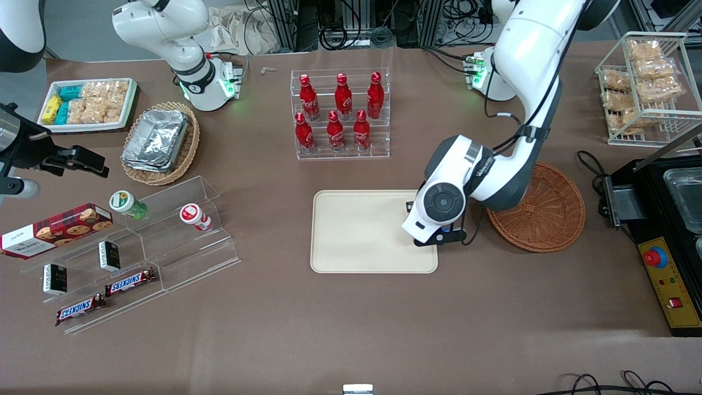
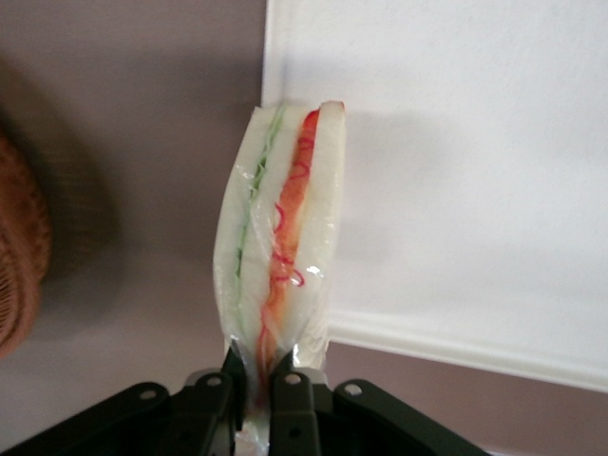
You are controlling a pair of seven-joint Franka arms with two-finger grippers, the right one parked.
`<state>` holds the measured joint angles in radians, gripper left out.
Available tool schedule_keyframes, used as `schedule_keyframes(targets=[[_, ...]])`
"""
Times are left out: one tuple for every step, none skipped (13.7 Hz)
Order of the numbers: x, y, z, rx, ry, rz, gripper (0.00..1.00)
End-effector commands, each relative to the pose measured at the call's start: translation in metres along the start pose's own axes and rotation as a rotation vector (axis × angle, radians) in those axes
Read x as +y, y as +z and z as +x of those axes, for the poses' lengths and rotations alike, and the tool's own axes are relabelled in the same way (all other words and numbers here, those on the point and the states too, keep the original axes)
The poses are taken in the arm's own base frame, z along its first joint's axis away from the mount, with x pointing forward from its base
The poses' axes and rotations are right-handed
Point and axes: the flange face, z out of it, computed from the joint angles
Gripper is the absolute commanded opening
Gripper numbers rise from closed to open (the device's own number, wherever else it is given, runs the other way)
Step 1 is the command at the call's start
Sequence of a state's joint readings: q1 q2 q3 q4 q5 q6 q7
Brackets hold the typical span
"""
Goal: Place sandwich from basket to tray
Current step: 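Lower the sandwich onto the tray and open the left gripper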
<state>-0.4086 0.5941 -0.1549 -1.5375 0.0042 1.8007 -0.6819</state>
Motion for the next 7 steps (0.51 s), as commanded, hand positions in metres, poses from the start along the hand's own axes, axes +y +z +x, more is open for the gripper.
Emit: schedule_keyframes(targets=[[0.014, 0.002, 0.009, 0.043, -0.026, -0.015, 0.02], [0.015, 0.005, 0.012, 0.052, -0.027, -0.024, 0.03], [0.017, 0.01, 0.015, 0.056, -0.029, -0.03, 0.03], [0.02, 0.014, 0.017, 0.061, -0.029, -0.034, 0.04], [0.023, 0.019, 0.017, 0.063, -0.034, -0.034, 0.05], [0.022, 0.023, 0.019, 0.07, -0.034, -0.021, 0.09], [0.022, 0.025, 0.02, 0.074, -0.033, -0.01, 0.23]])
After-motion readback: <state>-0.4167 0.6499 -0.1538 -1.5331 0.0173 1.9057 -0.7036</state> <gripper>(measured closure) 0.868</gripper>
